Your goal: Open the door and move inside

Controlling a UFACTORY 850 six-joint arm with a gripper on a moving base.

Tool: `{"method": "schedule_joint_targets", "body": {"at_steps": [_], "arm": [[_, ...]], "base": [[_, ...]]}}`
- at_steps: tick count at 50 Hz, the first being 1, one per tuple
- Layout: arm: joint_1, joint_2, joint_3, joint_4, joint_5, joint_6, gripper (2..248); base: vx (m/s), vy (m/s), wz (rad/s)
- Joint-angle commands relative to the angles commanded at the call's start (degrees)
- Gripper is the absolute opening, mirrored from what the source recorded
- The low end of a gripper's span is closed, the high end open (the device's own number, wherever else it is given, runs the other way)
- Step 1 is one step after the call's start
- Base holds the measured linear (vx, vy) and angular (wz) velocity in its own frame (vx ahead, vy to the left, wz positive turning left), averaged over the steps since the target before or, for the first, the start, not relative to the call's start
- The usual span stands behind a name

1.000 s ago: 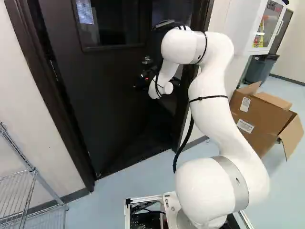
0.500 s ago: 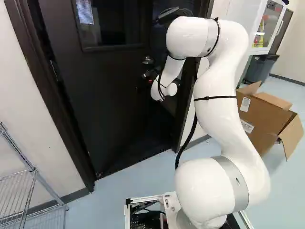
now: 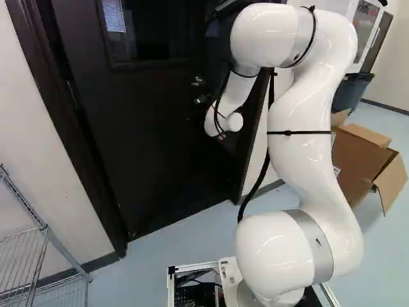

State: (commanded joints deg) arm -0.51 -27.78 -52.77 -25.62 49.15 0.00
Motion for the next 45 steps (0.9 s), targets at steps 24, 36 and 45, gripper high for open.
{"method": "schedule_joint_targets", "body": {"at_steps": [24, 36, 45], "arm": [[-1.4, 6.3, 8.1, 6.5, -0.8, 0.0, 247], [-2.1, 9.4, 11.9, 9.8, -1.3, 0.0, 247], [-2.5, 11.8, 14.8, 11.5, -1.4, 0.0, 247]], "base": [[0.000, 0.000, 0.000], [0.000, 0.000, 0.000], [0.000, 0.000, 0.000]]}}
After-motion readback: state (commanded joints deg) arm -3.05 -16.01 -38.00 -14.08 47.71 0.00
